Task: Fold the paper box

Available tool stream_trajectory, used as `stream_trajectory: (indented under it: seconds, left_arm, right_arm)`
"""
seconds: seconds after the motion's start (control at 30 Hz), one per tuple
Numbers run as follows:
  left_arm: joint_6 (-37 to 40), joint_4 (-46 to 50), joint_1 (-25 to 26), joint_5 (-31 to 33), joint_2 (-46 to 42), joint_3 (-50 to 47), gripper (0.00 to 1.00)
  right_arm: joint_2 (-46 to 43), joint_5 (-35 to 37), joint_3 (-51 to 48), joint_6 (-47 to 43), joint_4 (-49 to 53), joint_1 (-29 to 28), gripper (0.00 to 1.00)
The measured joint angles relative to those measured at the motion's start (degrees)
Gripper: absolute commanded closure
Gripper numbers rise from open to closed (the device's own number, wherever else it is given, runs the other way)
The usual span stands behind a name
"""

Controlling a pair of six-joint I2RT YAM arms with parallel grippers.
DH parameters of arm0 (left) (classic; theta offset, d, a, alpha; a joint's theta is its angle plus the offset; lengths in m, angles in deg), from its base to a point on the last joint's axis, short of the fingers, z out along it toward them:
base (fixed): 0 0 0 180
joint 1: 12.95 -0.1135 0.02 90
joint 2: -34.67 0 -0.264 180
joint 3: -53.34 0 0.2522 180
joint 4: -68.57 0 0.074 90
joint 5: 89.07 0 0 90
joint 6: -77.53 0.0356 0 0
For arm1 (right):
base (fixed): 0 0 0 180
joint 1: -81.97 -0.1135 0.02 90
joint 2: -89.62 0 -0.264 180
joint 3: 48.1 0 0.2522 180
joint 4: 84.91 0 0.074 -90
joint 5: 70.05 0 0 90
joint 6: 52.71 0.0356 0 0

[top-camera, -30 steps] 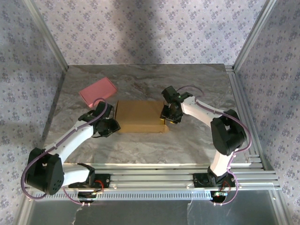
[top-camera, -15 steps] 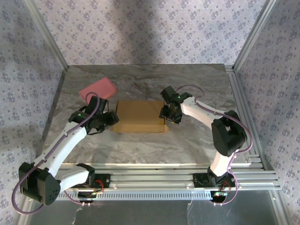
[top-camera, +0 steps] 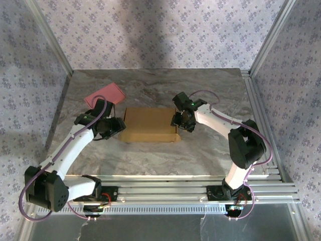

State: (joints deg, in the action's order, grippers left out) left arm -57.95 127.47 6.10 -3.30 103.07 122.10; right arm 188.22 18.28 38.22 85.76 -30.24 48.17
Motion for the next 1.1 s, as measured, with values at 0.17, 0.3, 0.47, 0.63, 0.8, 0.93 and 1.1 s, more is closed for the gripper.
stream_trajectory:
  seconds: [0.17,0.3,0.47,0.63,0.8,0.93,1.1]
  left_arm:
    - [0.02,-0.31,-0.31,-1.14,0.9,-1.16,0.49]
    - [0.02,-0.39,-0.33,-1.64,1.53,-2.73,0.51]
    - [0.68,-0.33,-1.7,-2.25,1.53,-3.43,0.52]
    - [2.95,-0.17,-2.93,-2.29,1.55,-3.43,0.52]
    - [6.21,-0.17,-3.23,-2.67,1.55,-3.43,0.5]
    - [8.87,-2.1,-3.45,-3.56,2.19,-3.43,0.48]
    - [11.74,-5.95,-4.46,-5.25,7.41,-3.41,0.48]
  right_arm:
    - [0.0,-0.02,-0.7,0.11,-0.17,0.0,0.4]
    - [0.0,-0.02,-1.42,0.13,-0.2,0.0,0.4]
    - [-0.72,0.13,-1.51,0.11,0.57,0.0,0.4]
    - [-3.78,0.9,-1.49,-0.57,2.27,0.0,0.39]
    - [-6.8,0.81,-1.49,-2.73,4.87,0.02,0.38]
    - [-7.61,-1.33,-1.57,-4.39,6.03,0.0,0.38]
    - [-7.98,-5.57,-3.34,-4.61,5.57,-0.11,0.37]
